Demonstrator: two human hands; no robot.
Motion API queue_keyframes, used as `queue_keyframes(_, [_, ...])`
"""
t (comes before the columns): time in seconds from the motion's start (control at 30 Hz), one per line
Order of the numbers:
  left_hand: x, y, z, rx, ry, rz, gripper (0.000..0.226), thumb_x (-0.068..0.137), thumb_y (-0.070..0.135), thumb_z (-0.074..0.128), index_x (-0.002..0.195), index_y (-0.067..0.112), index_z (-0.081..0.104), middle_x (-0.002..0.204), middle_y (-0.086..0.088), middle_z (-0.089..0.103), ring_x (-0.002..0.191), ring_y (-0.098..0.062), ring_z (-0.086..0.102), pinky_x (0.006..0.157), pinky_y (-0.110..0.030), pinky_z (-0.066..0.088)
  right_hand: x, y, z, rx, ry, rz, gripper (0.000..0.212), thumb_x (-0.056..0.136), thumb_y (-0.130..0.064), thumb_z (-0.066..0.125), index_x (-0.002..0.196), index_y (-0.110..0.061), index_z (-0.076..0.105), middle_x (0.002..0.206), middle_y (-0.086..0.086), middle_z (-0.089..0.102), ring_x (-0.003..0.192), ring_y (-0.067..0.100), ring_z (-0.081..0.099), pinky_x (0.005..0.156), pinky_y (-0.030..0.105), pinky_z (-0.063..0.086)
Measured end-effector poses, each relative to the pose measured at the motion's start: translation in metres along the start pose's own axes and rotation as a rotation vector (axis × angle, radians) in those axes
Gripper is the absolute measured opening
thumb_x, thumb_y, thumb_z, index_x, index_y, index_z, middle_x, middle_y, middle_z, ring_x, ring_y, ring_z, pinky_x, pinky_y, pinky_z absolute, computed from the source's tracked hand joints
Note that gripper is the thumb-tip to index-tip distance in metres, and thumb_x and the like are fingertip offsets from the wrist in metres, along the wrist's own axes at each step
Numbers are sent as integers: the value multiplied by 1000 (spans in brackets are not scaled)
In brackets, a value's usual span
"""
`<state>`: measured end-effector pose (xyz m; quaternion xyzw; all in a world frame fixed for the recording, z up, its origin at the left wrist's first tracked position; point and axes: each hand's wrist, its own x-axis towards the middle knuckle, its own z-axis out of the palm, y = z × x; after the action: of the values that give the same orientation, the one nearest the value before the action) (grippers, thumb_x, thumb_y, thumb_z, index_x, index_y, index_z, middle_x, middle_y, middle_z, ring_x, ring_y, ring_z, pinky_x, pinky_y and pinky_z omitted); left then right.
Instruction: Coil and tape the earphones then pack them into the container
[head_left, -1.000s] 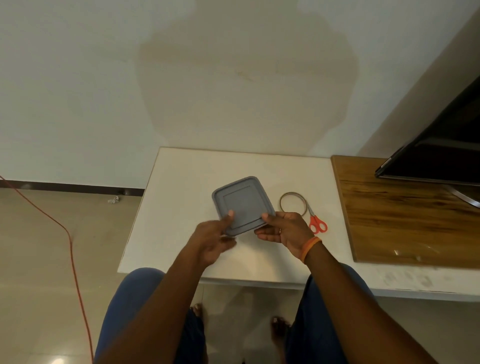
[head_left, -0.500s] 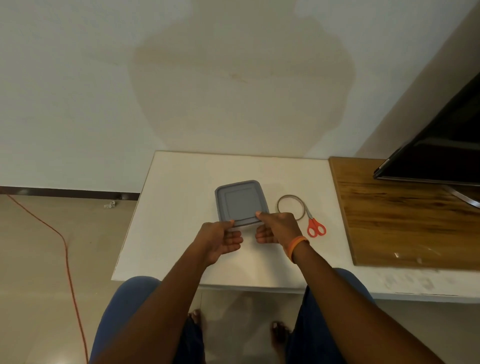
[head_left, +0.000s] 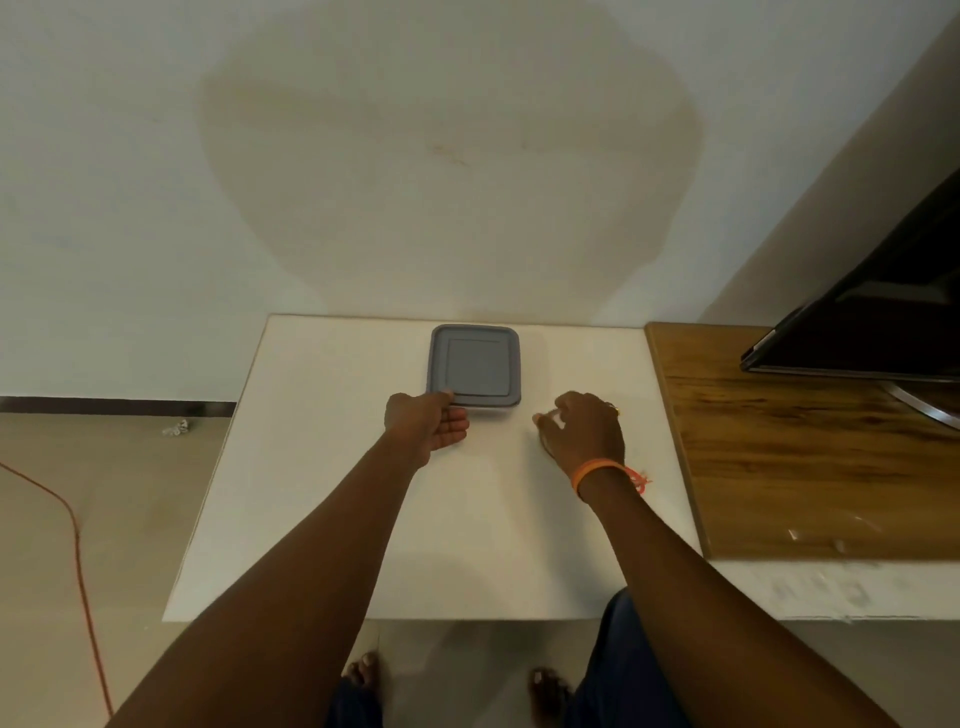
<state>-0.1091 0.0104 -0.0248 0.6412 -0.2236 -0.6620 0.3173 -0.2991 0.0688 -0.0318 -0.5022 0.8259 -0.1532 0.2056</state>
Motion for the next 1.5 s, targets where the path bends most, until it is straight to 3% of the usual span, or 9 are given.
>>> queue_keyframes(0.1, [1,0,5,-66,0,-6,19,94,13,64,91,-3,56,93,-25,68,82,-34,71,72,-43,60,-10,16,-1,-244,-66,-59,51,79,-52,72,113,-14,68,114,7,64,109,29,57,91,38,49])
queue_keyframes(0.2, [-8,-4,3,-39,26,1,24,93,23,66,88,3,55,90,-19,67,85,-33,70,80,-46,59,-15,17,4,-405,-140,-152,28,89,-39,64,106,-17,70,110,4,69,108,29,58,91,35,43])
queue_keyframes(0.4, [-40,-52,-22,334,-19,91,32,93,32,65,106,3,63,93,-14,71,72,-24,69,72,-41,60,-47,-17,28,-450,-256,-451,21,93,-21,53,100,-15,72,107,10,66,103,35,60,85,37,44])
queue_keyframes(0.53, [-46,-80,-35,752,32,353,42,91,28,67,127,11,51,103,-6,67,87,-23,68,76,-33,55,-71,-27,52,-288,-367,-616,22,92,-19,58,105,-6,70,104,16,64,97,35,60,77,36,44])
queue_keyframes(0.67, [-51,-83,-46,1184,97,731,57,93,33,63,143,21,38,140,-5,40,108,-25,59,83,-36,54,-69,-7,37,21,-95,-249,30,83,-17,73,112,-9,68,118,10,61,111,26,56,92,29,44])
queue_keyframes(0.83, [-43,-90,-48,1551,-79,1074,43,87,33,71,127,20,62,140,-12,53,122,-34,52,85,-46,53,-55,43,10,-312,60,87,43,93,-29,60,132,-14,55,130,16,49,116,31,52,92,37,50])
queue_keyframes(1.03, [-36,-92,-44,1528,20,1012,13,84,20,75,91,10,75,118,-16,66,109,-33,61,69,-40,58,-74,35,23,-342,-39,-103,34,97,-25,54,129,-13,55,128,9,47,112,26,50,91,33,47])
queue_keyframes(1.3, [-29,-78,-39,1458,24,934,19,96,19,58,108,6,64,131,-15,56,122,-28,53,85,-37,52,-62,6,49,-274,-124,-355,37,95,-17,54,132,-10,50,134,11,46,116,32,46,93,39,43])
queue_keyframes(1.5, [-40,-76,-36,1292,35,830,43,96,21,61,135,7,51,148,-12,45,145,-28,30,107,-40,42,-66,4,41,-49,-102,-218,41,95,-29,59,134,-14,55,142,8,43,129,29,40,105,38,41])
